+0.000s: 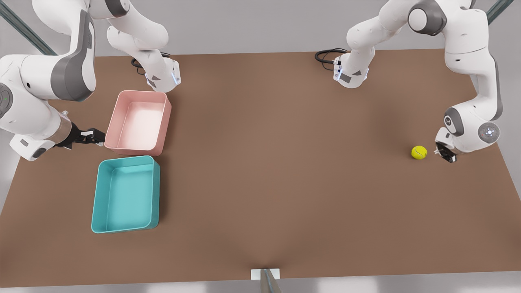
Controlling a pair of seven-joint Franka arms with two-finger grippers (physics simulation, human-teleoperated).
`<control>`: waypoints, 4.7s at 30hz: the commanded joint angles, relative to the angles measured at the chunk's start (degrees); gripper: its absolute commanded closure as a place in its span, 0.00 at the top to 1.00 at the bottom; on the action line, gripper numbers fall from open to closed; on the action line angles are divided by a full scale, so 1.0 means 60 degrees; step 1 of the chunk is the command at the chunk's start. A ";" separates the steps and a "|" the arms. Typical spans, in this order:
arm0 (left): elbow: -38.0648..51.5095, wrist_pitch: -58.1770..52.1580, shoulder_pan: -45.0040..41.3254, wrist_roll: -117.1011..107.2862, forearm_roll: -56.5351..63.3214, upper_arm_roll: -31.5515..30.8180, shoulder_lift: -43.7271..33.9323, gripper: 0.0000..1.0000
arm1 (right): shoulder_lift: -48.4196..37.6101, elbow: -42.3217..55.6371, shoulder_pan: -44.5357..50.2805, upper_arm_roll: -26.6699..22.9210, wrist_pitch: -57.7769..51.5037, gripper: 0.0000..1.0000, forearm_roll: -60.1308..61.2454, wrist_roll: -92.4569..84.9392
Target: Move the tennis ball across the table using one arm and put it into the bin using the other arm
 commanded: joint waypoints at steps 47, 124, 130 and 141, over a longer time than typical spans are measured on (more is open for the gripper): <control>0.3751 -0.5612 -0.1239 -1.7232 -0.2391 -0.4278 -0.0428 1.00 | 0.0004 0.0096 0.0017 0.0010 0.0014 1.00 -0.0171 -0.0056; 0.8030 -0.9968 -0.5092 -1.8727 -0.4045 -0.0586 -0.0223 1.00 | -0.2486 -1.4127 0.4646 0.0640 0.9622 1.00 -0.1972 -0.7087; 0.8030 -0.9968 -0.5136 -1.8757 -0.4075 -0.0600 -0.0193 1.00 | -0.2457 -1.4332 0.4338 0.0508 0.9945 1.00 -0.2413 -0.7087; 0.8030 -0.9968 -0.5122 -1.8742 -0.4060 -0.0600 -0.0164 1.00 | -0.2310 -1.4552 0.4221 0.0449 1.0179 1.00 -0.2413 -0.6135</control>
